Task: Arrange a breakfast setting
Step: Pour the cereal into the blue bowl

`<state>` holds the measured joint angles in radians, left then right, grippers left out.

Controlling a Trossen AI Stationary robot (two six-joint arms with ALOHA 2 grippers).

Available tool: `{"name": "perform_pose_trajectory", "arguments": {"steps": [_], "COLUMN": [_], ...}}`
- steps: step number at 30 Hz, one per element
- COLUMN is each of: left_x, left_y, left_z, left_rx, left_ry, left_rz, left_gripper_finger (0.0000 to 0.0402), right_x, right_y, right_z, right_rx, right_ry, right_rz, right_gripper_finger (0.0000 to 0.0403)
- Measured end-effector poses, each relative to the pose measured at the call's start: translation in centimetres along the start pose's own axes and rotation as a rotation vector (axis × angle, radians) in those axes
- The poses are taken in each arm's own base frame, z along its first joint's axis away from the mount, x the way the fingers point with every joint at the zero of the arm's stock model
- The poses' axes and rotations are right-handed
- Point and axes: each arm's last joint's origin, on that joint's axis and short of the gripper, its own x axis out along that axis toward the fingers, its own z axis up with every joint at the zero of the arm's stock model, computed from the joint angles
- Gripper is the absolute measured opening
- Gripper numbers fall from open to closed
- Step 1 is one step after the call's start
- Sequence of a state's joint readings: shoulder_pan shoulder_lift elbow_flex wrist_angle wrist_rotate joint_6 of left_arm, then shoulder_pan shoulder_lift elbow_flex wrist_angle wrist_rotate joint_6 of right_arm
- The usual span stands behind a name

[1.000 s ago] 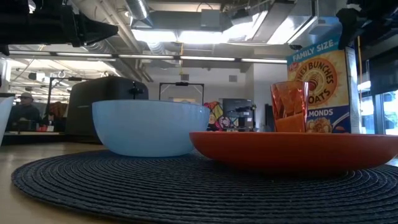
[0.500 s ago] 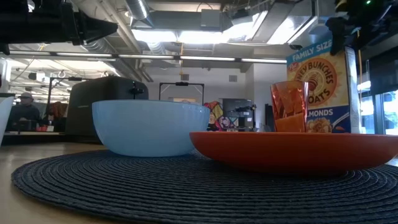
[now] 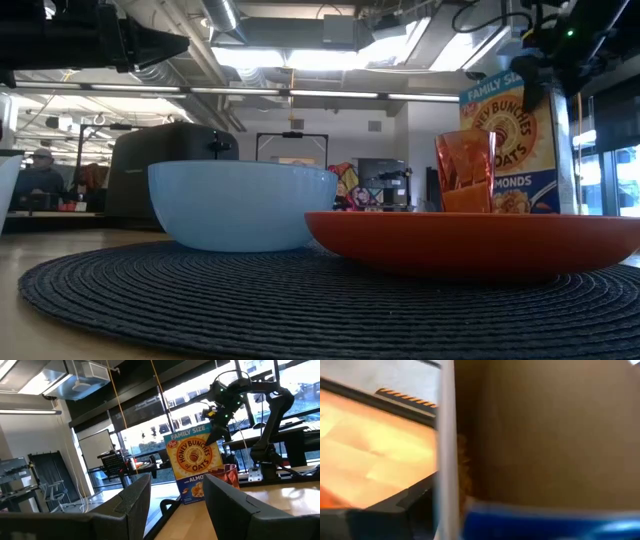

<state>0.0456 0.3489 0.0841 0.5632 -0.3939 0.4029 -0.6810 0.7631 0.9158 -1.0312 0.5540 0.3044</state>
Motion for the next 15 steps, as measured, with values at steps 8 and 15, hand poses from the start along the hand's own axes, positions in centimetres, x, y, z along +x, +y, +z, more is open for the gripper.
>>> {"name": "perform_pose_trajectory", "arguments": {"steps": [8, 15], "left_x": [0.0, 0.0], "left_y": [0.0, 0.0], "left_z": [0.0, 0.0], "left_rx": [-0.008, -0.070], "left_ry": [0.000, -0.002], "left_rz": [0.000, -0.009], "left_gripper_finger": [0.0176, 0.0176], "right_x": [0.4, -1.5], "right_y": [-0.3, -1.0], "right_z": [0.5, 1.6], "right_rx": [-0.003, -0.019], "right_ry": [-0.009, -0.182], "right_rz": [0.071, 0.131], "right_gripper_finger": [0.0191, 0.0127]}}
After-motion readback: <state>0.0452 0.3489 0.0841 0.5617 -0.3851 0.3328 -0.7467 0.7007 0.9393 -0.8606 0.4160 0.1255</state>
